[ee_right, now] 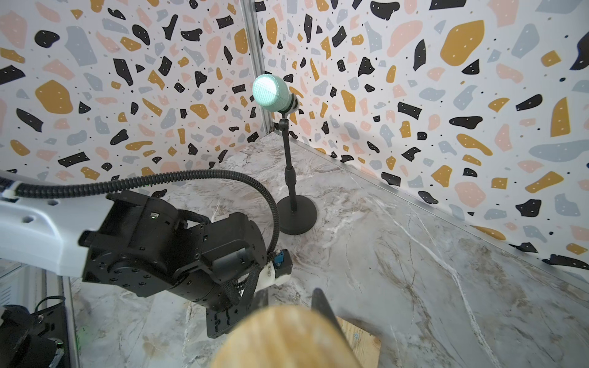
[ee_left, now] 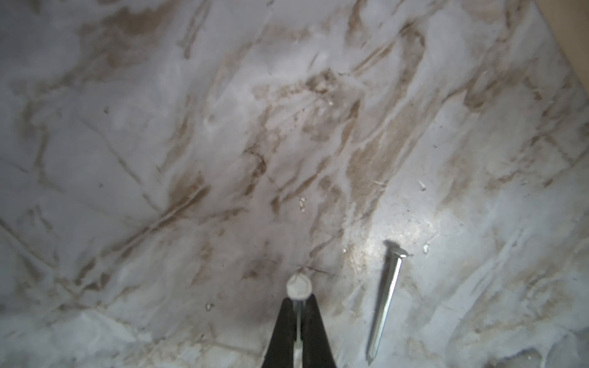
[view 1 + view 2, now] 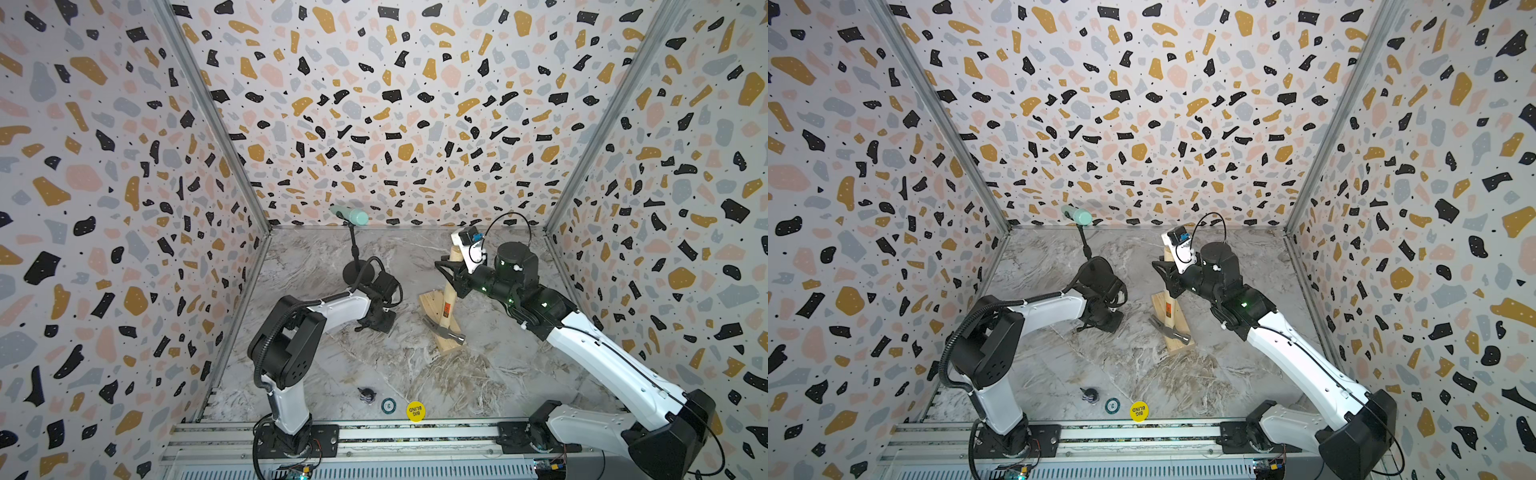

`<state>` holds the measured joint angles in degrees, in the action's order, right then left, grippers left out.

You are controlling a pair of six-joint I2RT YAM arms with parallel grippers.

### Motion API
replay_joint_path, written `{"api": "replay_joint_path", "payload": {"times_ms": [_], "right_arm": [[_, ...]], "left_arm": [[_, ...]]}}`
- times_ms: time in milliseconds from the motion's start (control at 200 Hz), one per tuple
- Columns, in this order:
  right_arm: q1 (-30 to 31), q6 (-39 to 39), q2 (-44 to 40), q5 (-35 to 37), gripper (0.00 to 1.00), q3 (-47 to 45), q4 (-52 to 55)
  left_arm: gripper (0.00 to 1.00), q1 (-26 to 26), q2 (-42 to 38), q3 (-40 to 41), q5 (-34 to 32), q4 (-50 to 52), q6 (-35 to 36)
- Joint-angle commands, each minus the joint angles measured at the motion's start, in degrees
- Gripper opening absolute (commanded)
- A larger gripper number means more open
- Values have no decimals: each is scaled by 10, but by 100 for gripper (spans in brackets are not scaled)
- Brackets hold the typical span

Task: Use a claw hammer to pull out a nail
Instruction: Place the nail at the center of the board.

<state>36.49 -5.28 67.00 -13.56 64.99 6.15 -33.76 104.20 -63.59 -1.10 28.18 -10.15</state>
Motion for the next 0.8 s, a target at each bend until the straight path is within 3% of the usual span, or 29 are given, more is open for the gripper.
{"api": "replay_joint_path", "payload": {"times_ms": [0, 791], "right_arm": [[6, 4, -28, 8, 0, 39, -46], [24, 1, -9, 11, 0, 50, -68]], "left_arm": [[0, 4, 7, -17, 8, 8, -6], [8, 4, 27, -24, 6, 20, -8]]}}
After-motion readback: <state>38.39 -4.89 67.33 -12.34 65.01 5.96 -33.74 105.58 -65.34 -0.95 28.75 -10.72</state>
